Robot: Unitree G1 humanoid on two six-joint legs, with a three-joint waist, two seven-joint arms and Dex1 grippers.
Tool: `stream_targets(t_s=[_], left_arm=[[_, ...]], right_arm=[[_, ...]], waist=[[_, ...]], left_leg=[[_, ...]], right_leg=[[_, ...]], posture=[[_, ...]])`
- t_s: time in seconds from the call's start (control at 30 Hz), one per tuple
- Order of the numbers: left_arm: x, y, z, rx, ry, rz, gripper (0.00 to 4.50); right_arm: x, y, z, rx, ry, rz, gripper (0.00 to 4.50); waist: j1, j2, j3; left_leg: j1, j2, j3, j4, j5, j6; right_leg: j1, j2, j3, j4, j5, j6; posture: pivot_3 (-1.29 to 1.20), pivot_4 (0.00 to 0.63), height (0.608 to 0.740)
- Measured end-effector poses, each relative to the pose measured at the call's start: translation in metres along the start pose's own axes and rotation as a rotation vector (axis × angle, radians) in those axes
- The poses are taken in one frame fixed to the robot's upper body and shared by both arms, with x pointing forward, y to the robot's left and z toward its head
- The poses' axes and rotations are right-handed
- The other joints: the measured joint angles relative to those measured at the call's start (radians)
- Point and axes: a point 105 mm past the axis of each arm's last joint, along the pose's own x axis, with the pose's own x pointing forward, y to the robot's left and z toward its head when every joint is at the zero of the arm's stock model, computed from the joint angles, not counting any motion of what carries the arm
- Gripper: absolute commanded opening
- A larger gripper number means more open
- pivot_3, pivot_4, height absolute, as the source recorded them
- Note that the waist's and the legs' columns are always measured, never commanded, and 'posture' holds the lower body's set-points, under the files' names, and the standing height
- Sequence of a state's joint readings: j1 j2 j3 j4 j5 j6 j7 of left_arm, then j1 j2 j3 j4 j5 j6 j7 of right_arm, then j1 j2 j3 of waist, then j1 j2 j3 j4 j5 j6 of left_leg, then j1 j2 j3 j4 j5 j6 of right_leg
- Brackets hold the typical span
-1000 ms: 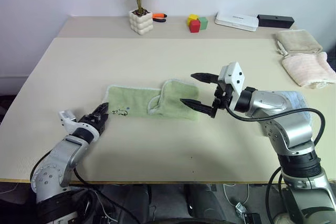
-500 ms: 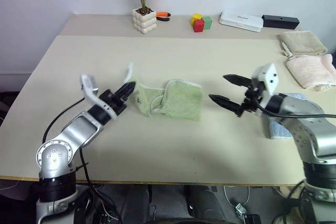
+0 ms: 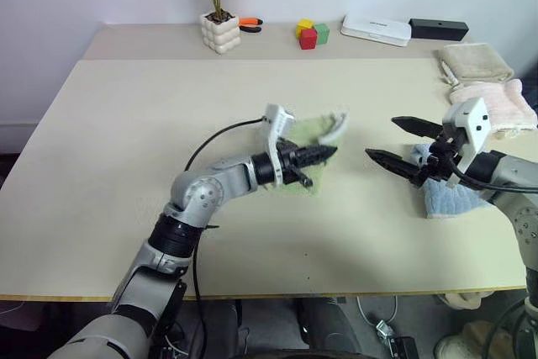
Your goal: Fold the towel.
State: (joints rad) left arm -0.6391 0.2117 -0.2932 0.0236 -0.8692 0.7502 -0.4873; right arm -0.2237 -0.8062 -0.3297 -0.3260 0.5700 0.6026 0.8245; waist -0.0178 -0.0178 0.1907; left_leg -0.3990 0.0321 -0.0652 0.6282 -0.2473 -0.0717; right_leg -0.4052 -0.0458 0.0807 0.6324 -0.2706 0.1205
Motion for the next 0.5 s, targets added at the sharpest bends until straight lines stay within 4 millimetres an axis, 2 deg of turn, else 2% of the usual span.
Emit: stream_targets(t_s=[0.03,0.13,0.27,0.37,0.4,0.5], left_arm=[[0.001,0.002,-0.004,0.012,0.016,0.006,0.02],[0.000,0.006,-0.014,0.029,0.040,0.011,0.82],[-0.006,0.014,-0.027,0.027,0.063,0.045,2.75],[-0.007,0.016,-0.026,0.023,0.048,0.056,4.30],[-0.008,0.014,-0.024,0.021,0.045,0.050,4.45],[-0.013,0.006,-0.015,0.006,0.029,0.005,4.45]], right_arm=[[-0.001,0.001,0.000,-0.002,0.000,-0.004,4.50],[-0.002,0.006,0.000,-0.011,0.006,-0.012,4.50],[-0.005,0.005,-0.002,-0.004,0.009,-0.030,4.50],[-0.005,0.004,-0.001,-0.006,0.006,-0.039,4.50],[-0.004,0.003,0.000,-0.008,0.003,-0.040,4.50],[0.000,0.001,0.006,-0.019,-0.015,-0.038,4.50]], waist=[[0.001,0.000,0.000],[0.002,0.000,0.000],[0.004,0.000,0.000],[0.004,0.000,0.000],[0.003,0.000,0.000],[0.000,0.000,0.000]], left_leg=[[0.000,0.000,0.000,0.000,0.000,0.000],[-0.003,0.000,0.000,0.002,0.000,0.000],[-0.003,0.000,0.000,0.003,0.000,0.000],[-0.003,0.000,0.000,0.004,0.000,0.000],[-0.003,0.000,0.000,0.003,0.000,0.000],[-0.003,0.000,0.000,0.003,0.000,0.000]], right_leg=[[0.000,0.000,0.000,0.000,0.000,0.000],[0.000,-0.001,0.000,-0.001,0.000,0.000],[0.000,-0.001,0.000,-0.001,0.000,0.000],[0.000,-0.001,0.000,-0.001,0.000,0.000],[0.000,-0.001,0.000,-0.001,0.000,0.000],[0.000,-0.001,0.000,0.000,0.000,0.001]], posture=[[0.00,0.150,0.740],[0.00,0.150,0.740],[0.00,0.150,0.740],[0.00,0.150,0.740],[0.00,0.150,0.740],[0.00,0.150,0.740]])
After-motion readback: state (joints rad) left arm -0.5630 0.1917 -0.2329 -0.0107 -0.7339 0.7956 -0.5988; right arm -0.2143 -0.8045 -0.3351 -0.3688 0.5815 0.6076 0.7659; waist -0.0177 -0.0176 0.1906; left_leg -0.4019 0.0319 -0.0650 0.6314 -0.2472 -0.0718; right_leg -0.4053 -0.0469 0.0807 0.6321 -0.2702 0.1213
